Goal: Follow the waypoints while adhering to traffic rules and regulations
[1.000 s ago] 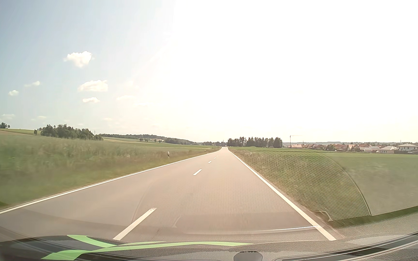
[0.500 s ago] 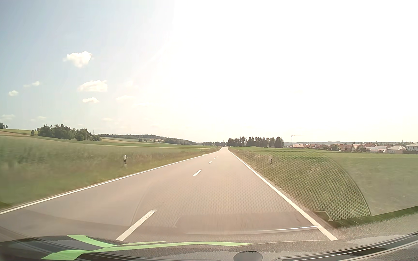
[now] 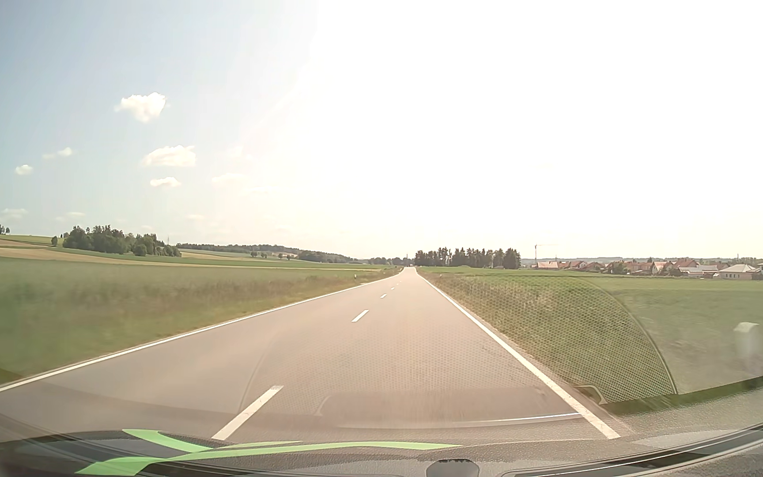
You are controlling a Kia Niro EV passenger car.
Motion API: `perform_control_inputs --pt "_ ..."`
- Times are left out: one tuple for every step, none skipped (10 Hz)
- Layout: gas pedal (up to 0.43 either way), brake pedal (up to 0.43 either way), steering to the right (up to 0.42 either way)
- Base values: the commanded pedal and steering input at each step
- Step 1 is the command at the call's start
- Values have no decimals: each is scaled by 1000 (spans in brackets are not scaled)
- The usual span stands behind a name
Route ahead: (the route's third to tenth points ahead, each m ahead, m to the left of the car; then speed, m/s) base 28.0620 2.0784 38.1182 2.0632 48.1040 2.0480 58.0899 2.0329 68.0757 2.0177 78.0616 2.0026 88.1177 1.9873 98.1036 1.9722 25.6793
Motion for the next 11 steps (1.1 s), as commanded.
perform_control_inputs --pt "150 0 -1" --pt "150 0 -1" --pt "157 0 -1" --pt "157 0 -1" --pt "157 0 -1" --pt "169 0 -1" --pt "169 0 -1" --pt "169 0 0" --pt "177 0 -1" --pt "177 0 0" --pt "177 0 0"
